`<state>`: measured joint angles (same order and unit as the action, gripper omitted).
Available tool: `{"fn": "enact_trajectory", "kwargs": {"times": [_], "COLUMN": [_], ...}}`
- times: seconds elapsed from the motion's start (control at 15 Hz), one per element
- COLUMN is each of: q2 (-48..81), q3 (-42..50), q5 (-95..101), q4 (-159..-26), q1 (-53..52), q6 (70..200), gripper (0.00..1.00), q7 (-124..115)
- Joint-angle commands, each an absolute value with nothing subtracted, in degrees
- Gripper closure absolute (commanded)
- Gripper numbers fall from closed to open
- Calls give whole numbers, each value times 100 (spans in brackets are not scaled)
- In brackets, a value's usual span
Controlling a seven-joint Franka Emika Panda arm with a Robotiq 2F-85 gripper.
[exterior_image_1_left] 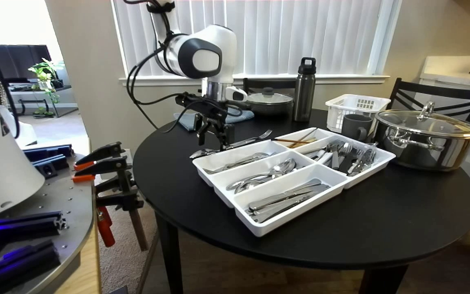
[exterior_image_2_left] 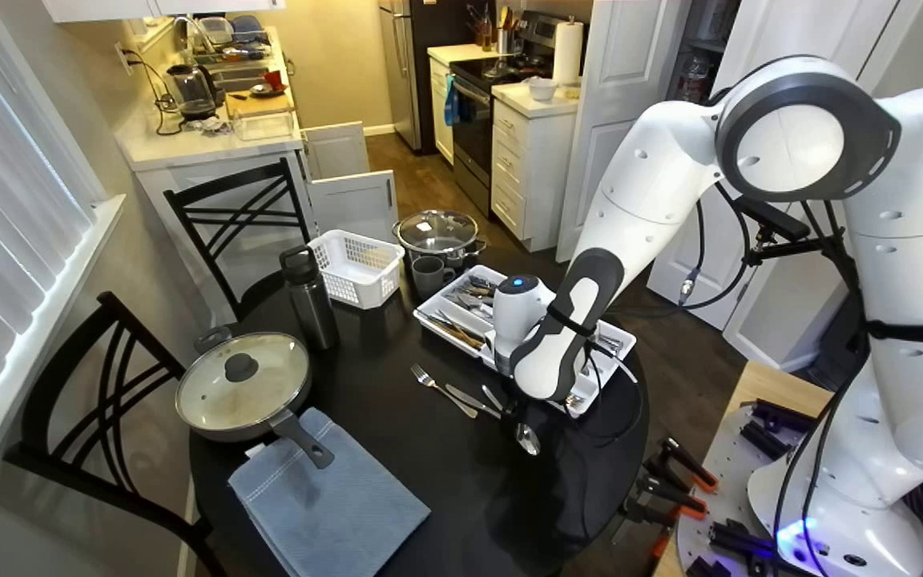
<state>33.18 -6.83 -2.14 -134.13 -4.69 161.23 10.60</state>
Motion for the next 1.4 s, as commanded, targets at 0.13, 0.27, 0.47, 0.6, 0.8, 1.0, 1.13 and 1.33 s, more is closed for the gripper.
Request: {"fn": "enact_trajectory", "kwargs": {"times": [0.13, 0.27, 0.47, 0.6, 0.8, 1.0, 1.13, 1.33], "q2": [3361, 3347, 3325, 3289, 3269, 3207, 3063, 2624], "q3": [-187, -170, -140, -133, -142, -144, -174, -179], "q5": [309, 321, 327, 312, 260, 227, 208, 213], "q4": [-13290, -13258, -13220, -13204, -13160, -13159, -13216, -13329], "q1": [-1019, -1046, -1081, -1073, -1051, -1050, -1031, -1005], "q6": [16014, 16007, 16014, 16007, 15999, 15998, 16021, 16050], "gripper": [41, 53, 74, 85, 100, 100, 99, 99], "q7": [329, 273, 226, 208, 121, 0, -44, -58]}}
